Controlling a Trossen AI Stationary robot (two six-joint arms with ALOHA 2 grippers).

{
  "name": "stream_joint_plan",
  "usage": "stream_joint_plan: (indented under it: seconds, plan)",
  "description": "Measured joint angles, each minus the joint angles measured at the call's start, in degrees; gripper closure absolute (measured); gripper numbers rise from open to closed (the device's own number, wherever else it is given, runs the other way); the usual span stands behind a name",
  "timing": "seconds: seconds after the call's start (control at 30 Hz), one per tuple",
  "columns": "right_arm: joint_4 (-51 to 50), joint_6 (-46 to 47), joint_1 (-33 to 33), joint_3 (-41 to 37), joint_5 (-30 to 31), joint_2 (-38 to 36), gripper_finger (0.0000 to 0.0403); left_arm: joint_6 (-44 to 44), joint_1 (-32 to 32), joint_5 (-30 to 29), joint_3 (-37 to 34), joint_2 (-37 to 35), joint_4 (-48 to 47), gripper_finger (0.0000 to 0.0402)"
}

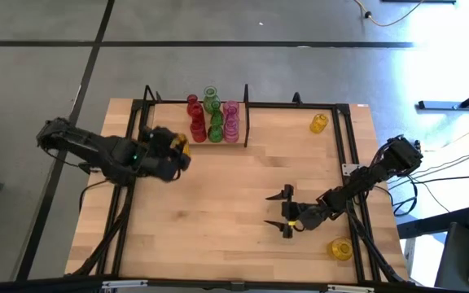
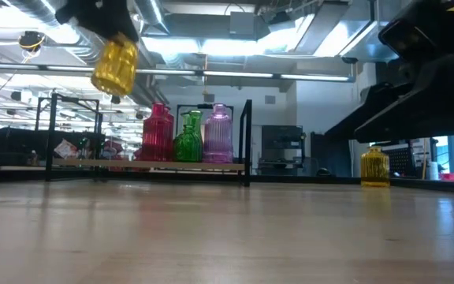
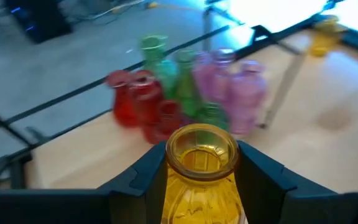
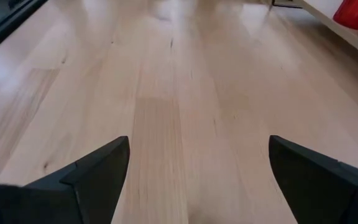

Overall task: Sort vases onto shelf
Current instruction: Put the middle yellow vase on the shelf

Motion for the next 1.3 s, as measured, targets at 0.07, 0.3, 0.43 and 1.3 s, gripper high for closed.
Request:
stream_joint_plan:
  seconds: [0.07,0.3,0.43,1.3]
  plan:
    - [-0.1,-0.7,0.0,0.0,0.0,0.0,0.0040,2.6,4.5,1.9,0.0,0.0,0.0,0.0250]
    - [0.0,-0.8,0.0,0.0,0.0,0.0,0.0040,11.2,17.3,5.6,0.0,-0.5,0.5,0.0249]
    - [-0.1,-0.8,0.0,0.0,0.0,0.0,0.0040,14.7,22.8,6.3,0.0,-1.7,0.2,0.0249]
    - [-0.4,-2.7,0.0,0.0,0.6,0.8,0.0040,44.6,50.8,21.4,-26.6,-12.0,54.5,0.0248]
